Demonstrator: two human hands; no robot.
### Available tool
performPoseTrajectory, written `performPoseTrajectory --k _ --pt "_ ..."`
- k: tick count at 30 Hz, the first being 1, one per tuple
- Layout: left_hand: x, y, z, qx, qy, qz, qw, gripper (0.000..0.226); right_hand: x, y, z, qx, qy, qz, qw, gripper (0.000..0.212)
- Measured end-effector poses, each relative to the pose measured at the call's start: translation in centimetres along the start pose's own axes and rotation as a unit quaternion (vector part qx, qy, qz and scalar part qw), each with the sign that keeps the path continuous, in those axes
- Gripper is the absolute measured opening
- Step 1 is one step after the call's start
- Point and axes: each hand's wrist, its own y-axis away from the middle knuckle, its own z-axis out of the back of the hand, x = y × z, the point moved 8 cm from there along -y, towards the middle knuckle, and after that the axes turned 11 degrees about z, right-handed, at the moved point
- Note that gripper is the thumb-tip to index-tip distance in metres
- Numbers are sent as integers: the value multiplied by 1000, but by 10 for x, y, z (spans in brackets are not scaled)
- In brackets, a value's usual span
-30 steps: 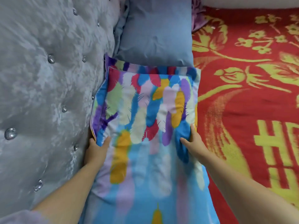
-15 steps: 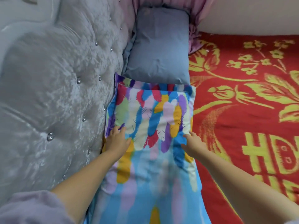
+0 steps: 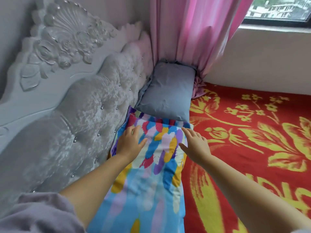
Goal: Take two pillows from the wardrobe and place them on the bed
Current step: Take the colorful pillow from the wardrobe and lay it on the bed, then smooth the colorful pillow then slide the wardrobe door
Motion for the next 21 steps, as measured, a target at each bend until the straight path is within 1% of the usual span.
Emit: performPoseTrajectory --k 4,7,9,11,13,16,19,21 --pt "-16 55 28 -59 7 61 996 56 -7 38 36 -14 2 66 998 67" --pt "-33 111 28 -68 21 112 991 56 -20 78 58 8 31 117 993 68" --pt "-48 150 27 -70 19 115 991 58 -30 100 71 18 41 130 990 68" --pt "-60 182 37 -83 0 101 991 59 -30 116 84 26 46 142 988 68" --pt "-60 210 58 -98 -26 108 989 60 -16 129 91 38 44 169 984 67" --pt "-44 260 90 -126 -46 136 981 59 27 155 94 38 29 227 973 67" --pt "-26 324 113 -155 -54 188 968 60 72 193 90 50 31 290 955 67" --pt "-19 371 118 -156 -70 221 960 62 96 224 88 56 34 325 944 67"
